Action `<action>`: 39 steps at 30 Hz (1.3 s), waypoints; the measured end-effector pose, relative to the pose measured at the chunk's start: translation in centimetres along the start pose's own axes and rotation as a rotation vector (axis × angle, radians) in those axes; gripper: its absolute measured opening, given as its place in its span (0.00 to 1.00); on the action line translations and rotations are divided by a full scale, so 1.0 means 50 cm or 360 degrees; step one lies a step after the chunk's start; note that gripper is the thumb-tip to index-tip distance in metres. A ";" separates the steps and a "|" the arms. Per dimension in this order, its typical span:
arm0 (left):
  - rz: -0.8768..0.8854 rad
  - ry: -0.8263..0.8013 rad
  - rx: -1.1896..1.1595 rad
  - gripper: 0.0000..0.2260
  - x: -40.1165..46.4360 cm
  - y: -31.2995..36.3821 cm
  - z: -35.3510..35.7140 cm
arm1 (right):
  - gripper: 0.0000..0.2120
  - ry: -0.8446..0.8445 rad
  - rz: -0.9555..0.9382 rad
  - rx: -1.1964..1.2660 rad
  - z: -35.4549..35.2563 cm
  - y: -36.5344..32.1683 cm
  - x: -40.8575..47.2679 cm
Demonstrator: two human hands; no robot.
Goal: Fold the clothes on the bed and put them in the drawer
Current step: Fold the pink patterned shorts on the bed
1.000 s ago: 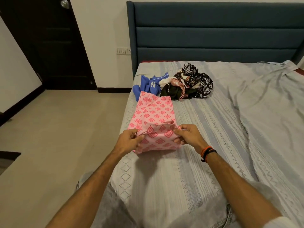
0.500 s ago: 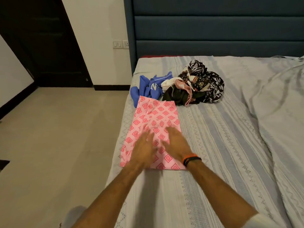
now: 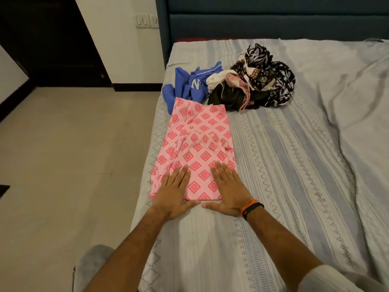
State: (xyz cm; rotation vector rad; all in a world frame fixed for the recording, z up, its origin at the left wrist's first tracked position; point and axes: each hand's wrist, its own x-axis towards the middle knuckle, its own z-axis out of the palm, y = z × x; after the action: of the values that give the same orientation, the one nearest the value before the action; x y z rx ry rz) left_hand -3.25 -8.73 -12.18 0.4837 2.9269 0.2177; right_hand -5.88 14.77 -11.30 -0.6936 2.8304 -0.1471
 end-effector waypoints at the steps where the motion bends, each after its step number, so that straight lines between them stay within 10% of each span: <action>1: -0.0003 -0.0013 0.0024 0.45 -0.004 0.002 -0.002 | 0.52 0.0003 0.0001 -0.0040 0.000 -0.004 -0.003; 5: -0.0077 -0.0130 0.0198 0.30 -0.031 0.017 -0.025 | 0.31 -0.0045 0.0017 -0.0296 -0.021 -0.036 -0.023; 22: -0.0081 -0.0241 0.0274 0.23 -0.191 0.107 -0.173 | 0.24 -0.0178 -0.0024 -0.0029 -0.165 -0.060 -0.184; 33: -0.0012 -0.0378 0.0042 0.03 -0.239 0.155 -0.267 | 0.05 -0.0417 0.0006 0.0099 -0.274 -0.108 -0.276; 39: -0.0271 0.0059 -0.0371 0.18 -0.149 0.105 -0.349 | 0.12 -0.0013 0.0188 0.0491 -0.321 -0.056 -0.191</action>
State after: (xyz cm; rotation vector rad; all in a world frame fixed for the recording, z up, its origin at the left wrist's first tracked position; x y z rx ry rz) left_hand 2.03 -8.28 6.79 0.1968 2.9059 0.5409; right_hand -0.23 17.48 6.50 -0.4574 2.7432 -0.5446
